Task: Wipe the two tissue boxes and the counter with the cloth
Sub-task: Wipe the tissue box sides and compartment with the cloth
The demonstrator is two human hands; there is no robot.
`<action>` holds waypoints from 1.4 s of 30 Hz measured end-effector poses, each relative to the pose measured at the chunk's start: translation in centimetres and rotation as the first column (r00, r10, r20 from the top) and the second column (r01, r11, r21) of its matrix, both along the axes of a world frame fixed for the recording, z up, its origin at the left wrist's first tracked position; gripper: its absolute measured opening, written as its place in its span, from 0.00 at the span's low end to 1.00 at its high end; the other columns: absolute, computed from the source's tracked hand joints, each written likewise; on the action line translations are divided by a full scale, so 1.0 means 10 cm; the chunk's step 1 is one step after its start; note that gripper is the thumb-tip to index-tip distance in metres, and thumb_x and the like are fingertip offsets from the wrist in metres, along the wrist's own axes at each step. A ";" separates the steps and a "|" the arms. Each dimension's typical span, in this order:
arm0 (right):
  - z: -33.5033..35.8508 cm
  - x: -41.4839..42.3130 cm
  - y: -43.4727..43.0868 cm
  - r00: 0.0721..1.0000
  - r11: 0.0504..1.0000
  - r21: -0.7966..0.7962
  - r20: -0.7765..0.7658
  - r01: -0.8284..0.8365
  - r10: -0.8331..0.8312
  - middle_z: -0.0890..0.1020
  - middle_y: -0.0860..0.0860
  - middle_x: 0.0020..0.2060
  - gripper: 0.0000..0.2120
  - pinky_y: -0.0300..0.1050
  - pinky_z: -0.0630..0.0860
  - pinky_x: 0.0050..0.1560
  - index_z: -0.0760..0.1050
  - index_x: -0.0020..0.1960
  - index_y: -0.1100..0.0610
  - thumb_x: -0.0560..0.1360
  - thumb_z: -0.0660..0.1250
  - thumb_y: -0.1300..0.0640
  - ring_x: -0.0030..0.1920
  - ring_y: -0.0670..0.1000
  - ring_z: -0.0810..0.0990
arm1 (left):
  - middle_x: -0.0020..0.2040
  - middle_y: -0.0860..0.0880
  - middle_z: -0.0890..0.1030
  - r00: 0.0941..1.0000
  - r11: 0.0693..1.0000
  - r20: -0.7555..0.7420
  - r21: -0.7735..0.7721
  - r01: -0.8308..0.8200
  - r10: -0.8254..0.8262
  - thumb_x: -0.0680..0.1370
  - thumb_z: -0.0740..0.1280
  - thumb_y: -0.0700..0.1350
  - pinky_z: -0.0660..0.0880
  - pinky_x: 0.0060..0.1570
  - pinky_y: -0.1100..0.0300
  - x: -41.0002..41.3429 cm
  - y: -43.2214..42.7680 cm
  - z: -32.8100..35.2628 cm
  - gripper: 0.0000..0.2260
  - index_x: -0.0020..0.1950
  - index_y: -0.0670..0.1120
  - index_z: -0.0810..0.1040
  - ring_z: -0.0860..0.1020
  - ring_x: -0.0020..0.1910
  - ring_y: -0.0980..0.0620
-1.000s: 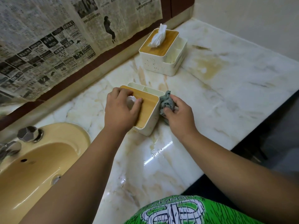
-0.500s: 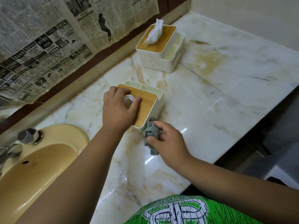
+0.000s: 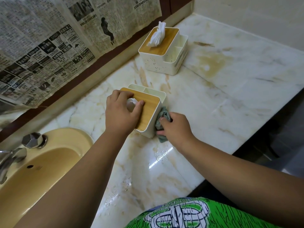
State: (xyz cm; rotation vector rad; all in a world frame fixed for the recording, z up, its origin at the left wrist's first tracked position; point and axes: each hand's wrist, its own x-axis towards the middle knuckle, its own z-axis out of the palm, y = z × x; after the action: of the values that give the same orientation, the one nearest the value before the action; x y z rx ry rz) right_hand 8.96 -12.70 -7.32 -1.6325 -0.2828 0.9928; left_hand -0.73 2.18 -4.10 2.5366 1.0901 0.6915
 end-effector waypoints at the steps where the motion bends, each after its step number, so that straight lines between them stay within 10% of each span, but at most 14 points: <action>1: 0.00 -0.06 -0.02 0.999 1.000 -0.006 -0.031 -0.008 0.008 0.83 0.53 0.40 0.08 0.63 0.83 0.48 0.76 0.44 0.61 0.79 0.66 0.58 0.36 0.55 0.87 | 0.55 0.54 0.75 1.000 1.000 0.000 -0.001 -0.001 0.001 0.75 0.71 0.58 0.66 0.55 0.61 0.00 0.00 0.00 0.16 0.57 0.49 0.79 0.71 0.57 0.50; 12: 0.18 -0.32 -0.19 0.894 0.996 0.036 -0.439 -0.084 0.091 0.85 0.64 0.49 0.12 0.47 0.85 0.41 0.79 0.52 0.70 0.79 0.69 0.59 0.38 0.59 0.87 | 0.54 0.52 0.76 1.000 1.000 0.000 0.011 0.016 -0.016 0.75 0.71 0.57 0.67 0.56 0.59 -0.01 0.02 -0.01 0.16 0.56 0.48 0.79 0.72 0.57 0.48; 23: 0.15 0.42 0.17 0.995 0.992 0.075 -0.038 0.097 -0.094 0.83 0.55 0.37 0.08 0.56 0.85 0.44 0.81 0.43 0.60 0.79 0.69 0.58 0.30 0.52 0.83 | 0.54 0.52 0.76 1.000 1.000 0.004 -0.003 0.015 -0.015 0.75 0.71 0.58 0.68 0.57 0.58 -0.02 0.01 0.00 0.17 0.57 0.48 0.79 0.71 0.57 0.48; 42: 0.18 0.47 0.09 0.996 0.996 0.068 -0.056 -0.064 0.068 0.85 0.54 0.37 0.08 0.58 0.85 0.43 0.81 0.48 0.62 0.78 0.71 0.56 0.32 0.55 0.86 | 0.55 0.54 0.75 0.999 1.000 -0.029 -0.007 -0.021 0.021 0.75 0.71 0.59 0.67 0.57 0.60 0.00 0.00 0.00 0.17 0.58 0.50 0.78 0.70 0.57 0.51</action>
State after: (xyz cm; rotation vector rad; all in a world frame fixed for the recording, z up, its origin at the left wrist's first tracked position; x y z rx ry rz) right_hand 13.62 -11.77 -5.48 -1.5402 -0.3289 1.0686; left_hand -0.75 2.19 -4.07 2.5398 1.1285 0.6577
